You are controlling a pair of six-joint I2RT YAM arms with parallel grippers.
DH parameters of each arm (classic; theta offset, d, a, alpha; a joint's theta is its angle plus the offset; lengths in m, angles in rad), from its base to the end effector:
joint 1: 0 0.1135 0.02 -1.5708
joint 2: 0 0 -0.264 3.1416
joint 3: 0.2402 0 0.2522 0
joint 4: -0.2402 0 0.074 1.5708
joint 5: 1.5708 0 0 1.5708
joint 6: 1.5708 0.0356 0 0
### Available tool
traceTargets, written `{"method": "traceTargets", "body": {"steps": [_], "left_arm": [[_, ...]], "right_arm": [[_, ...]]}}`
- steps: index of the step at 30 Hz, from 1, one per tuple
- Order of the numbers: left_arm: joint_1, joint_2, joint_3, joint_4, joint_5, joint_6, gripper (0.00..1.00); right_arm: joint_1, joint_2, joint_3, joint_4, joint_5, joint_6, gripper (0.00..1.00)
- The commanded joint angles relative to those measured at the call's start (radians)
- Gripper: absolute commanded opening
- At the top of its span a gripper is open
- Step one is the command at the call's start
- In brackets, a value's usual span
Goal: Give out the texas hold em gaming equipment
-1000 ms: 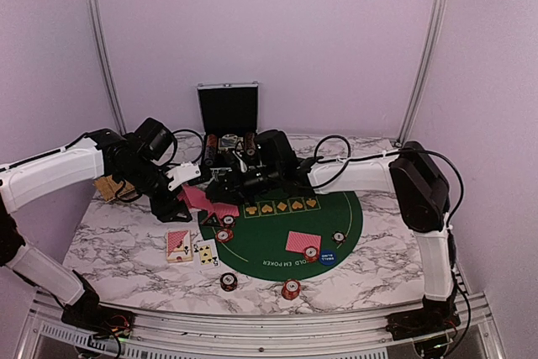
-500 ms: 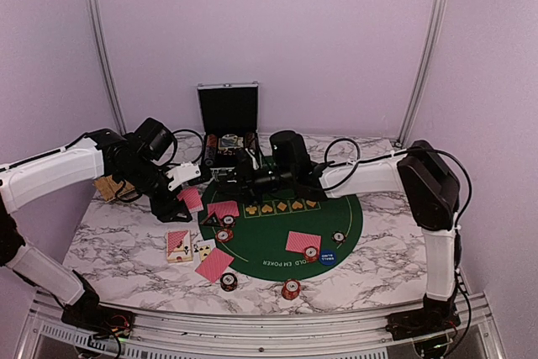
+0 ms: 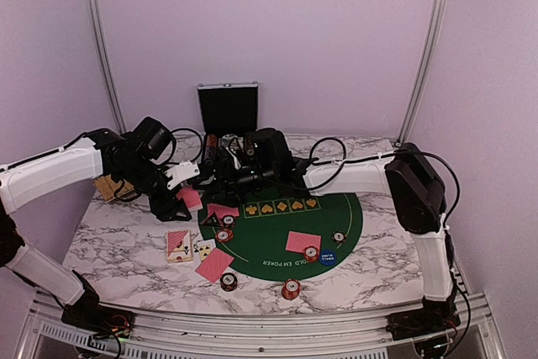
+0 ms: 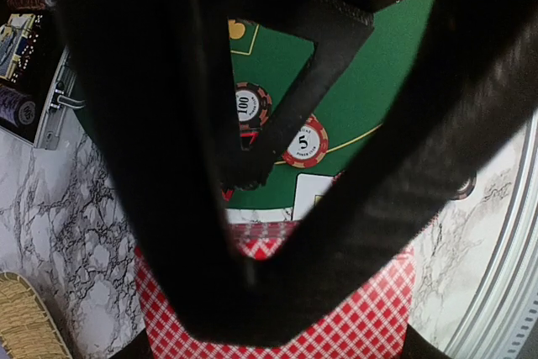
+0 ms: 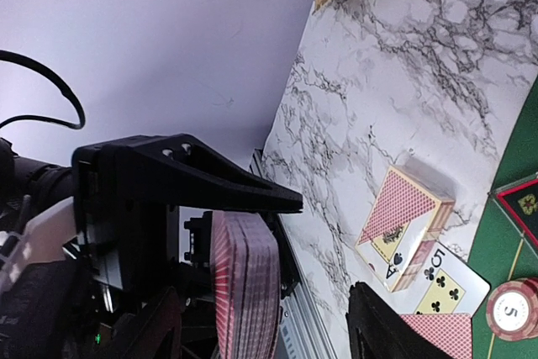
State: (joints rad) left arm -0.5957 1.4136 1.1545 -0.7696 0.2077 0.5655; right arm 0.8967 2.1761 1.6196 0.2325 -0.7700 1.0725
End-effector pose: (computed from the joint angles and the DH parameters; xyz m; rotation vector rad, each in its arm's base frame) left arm 0.2334 -0.1671 0.2762 1.4831 2.1240 -0.2807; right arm 0.2954 0.4095 0.2205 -0.4653 2.3480 1.8917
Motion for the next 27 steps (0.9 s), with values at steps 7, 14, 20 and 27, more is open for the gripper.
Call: {"method": "traceTargets", "body": {"steps": [7,14,20,27], "left_arm": [[0.000,-0.019,0.010,-0.002,0.006,0.013,0.00],[0.000,-0.012,0.011,-0.001,0.014,0.013,0.00],[0.000,-0.012,0.011,-0.001,0.016,0.011,0.00],[0.001,-0.010,0.005,-0.001,0.014,0.014,0.00]], "right_arm": [[0.003,-0.071,-0.100,0.009,-0.010,-0.026,0.71],[-0.003,-0.092,-0.122,0.019,-0.023,-0.037,0.77],[0.013,-0.026,-0.037,0.010,-0.028,-0.022,0.81],[0.023,0.017,0.016,0.006,-0.038,-0.009,0.82]]}}
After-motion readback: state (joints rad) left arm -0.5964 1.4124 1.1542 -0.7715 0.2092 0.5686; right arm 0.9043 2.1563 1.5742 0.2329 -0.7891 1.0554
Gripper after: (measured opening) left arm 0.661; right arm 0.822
